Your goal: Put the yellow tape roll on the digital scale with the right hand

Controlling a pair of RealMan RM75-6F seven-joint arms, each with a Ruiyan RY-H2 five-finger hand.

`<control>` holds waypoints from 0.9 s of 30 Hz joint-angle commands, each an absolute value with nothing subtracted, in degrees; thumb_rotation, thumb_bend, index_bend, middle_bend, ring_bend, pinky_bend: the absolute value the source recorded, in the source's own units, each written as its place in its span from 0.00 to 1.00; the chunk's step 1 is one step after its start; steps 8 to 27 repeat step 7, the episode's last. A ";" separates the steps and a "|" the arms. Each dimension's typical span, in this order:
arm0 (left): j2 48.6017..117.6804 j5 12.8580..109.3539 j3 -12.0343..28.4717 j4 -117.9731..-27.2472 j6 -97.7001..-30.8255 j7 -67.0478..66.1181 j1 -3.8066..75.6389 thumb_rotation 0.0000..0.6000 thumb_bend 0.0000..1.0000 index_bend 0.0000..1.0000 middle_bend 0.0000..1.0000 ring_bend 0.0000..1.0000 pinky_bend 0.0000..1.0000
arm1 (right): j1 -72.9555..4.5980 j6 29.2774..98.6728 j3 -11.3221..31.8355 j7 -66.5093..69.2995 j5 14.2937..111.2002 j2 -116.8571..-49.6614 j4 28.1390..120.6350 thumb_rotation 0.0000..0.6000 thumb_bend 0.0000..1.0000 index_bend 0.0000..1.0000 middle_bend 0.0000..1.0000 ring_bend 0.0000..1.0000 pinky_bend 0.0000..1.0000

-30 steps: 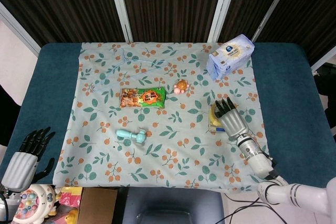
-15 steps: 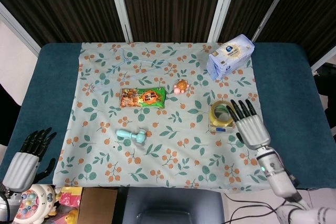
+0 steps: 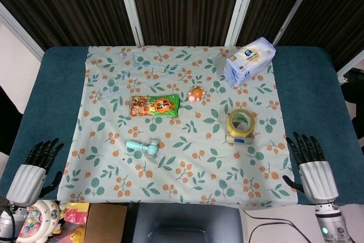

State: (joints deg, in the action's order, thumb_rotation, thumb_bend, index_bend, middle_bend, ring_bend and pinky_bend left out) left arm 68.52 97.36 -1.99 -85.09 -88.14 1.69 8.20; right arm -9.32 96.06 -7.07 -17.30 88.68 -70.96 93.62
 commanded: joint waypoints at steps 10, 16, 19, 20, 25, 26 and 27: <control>68.69 97.03 -1.90 -84.98 -87.55 1.71 8.45 1.00 0.47 0.00 0.00 0.01 0.09 | -8.06 93.81 -4.79 -16.03 89.15 -70.53 92.78 1.00 0.24 0.00 0.00 0.00 0.00; 68.69 97.03 -1.90 -84.98 -87.55 1.71 8.45 1.00 0.47 0.00 0.00 0.01 0.09 | -8.06 93.81 -4.79 -16.03 89.15 -70.53 92.78 1.00 0.24 0.00 0.00 0.00 0.00; 68.69 97.03 -1.90 -84.98 -87.55 1.71 8.45 1.00 0.47 0.00 0.00 0.01 0.09 | -8.06 93.81 -4.79 -16.03 89.15 -70.53 92.78 1.00 0.24 0.00 0.00 0.00 0.00; 68.69 97.03 -1.90 -84.98 -87.55 1.71 8.45 1.00 0.47 0.00 0.00 0.01 0.09 | -8.06 93.81 -4.79 -16.03 89.15 -70.53 92.78 1.00 0.24 0.00 0.00 0.00 0.00; 68.69 97.03 -1.90 -84.98 -87.55 1.71 8.45 1.00 0.47 0.00 0.00 0.01 0.09 | -8.06 93.81 -4.79 -16.03 89.15 -70.53 92.78 1.00 0.24 0.00 0.00 0.00 0.00; 68.69 97.03 -1.90 -84.98 -87.55 1.71 8.45 1.00 0.47 0.00 0.00 0.01 0.09 | -8.06 93.81 -4.79 -16.03 89.15 -70.53 92.78 1.00 0.24 0.00 0.00 0.00 0.00; 68.69 97.03 -1.90 -84.98 -87.55 1.71 8.45 1.00 0.47 0.00 0.00 0.01 0.09 | -8.06 93.81 -4.79 -16.03 89.15 -70.53 92.78 1.00 0.24 0.00 0.00 0.00 0.00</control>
